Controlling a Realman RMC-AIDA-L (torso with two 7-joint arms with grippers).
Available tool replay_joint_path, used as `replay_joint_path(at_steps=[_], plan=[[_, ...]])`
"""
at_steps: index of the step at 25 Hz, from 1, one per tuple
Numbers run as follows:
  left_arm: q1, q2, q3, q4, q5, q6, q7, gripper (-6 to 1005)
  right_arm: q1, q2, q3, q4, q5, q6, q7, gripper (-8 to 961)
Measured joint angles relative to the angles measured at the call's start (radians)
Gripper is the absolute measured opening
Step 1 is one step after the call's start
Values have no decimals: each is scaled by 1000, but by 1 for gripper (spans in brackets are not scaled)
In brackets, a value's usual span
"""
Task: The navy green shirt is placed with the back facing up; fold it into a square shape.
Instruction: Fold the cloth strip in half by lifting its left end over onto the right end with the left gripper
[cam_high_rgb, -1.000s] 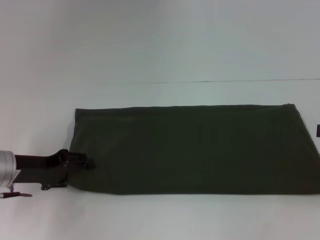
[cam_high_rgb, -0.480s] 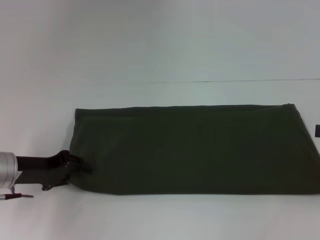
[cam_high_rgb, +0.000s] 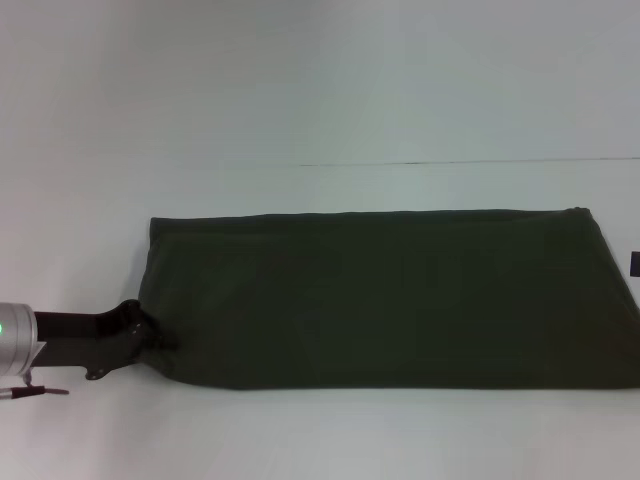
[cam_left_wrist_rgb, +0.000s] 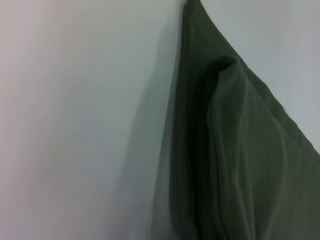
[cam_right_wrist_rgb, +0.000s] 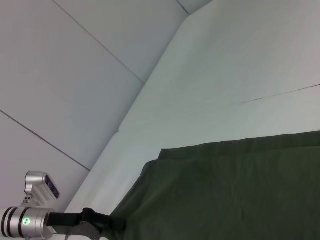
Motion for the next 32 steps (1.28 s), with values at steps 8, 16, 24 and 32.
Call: replay_joint_path(at_steps=[8,16,24,32], plan=[[1,0,-6,1,0,3,13,43,1,2,0,-2,-1,7,0,944],[2,0,-6,3,-11,4,23,55,2,2,-2,-1,-3,15,0,944],[6,0,-10,2,-13,5,24,67,3,1,-2,-3,-4,19,0,944],[12,-1,-12,0,-33,7,24,144,2,2,-2,-5,-5,20,-3,944]])
